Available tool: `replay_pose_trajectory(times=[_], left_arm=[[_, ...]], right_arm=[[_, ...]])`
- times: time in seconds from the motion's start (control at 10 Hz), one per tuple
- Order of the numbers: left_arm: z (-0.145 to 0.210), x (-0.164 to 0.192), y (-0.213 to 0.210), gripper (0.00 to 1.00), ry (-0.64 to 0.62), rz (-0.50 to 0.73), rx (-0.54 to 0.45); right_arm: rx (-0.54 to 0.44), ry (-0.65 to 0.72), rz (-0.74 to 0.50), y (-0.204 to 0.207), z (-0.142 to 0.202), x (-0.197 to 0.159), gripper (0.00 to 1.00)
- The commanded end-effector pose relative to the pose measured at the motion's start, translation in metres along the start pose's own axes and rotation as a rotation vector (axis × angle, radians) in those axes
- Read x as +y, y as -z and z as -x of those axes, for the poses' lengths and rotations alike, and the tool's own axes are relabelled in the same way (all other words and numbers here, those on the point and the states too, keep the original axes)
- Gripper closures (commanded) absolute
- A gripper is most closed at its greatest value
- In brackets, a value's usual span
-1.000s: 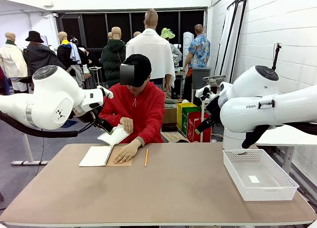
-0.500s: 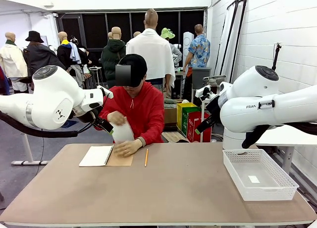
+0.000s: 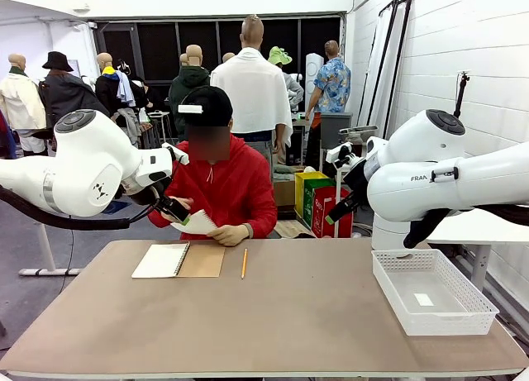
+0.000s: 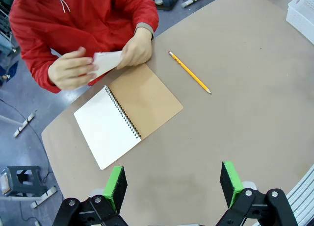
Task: Sort the paper based on its condition.
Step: If a person hands you a paper, place it in the Organizing basket , and if it's crumpled, put it in the Trash can.
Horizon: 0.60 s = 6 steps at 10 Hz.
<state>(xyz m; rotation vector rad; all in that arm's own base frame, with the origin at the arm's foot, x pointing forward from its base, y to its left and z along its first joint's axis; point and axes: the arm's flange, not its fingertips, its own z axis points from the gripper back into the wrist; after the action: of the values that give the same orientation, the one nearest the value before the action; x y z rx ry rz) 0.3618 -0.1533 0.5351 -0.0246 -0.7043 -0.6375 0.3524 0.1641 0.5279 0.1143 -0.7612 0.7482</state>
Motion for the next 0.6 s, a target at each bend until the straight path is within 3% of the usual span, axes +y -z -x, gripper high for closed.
replay_pose_trajectory(times=[0.0, 0.5], left_arm=[[0.0004, 0.0000, 0.0002, 0.00, 0.000, 0.001, 0.004], [0.0004, 0.0000, 0.0002, 0.00, 0.000, 0.001, 0.004]], right_arm=[[0.001, -0.001, -0.003, 0.0005, 0.0007, -0.0010, 0.00], [0.001, -0.001, -0.003, 0.0005, 0.0007, -0.0010, 0.00]])
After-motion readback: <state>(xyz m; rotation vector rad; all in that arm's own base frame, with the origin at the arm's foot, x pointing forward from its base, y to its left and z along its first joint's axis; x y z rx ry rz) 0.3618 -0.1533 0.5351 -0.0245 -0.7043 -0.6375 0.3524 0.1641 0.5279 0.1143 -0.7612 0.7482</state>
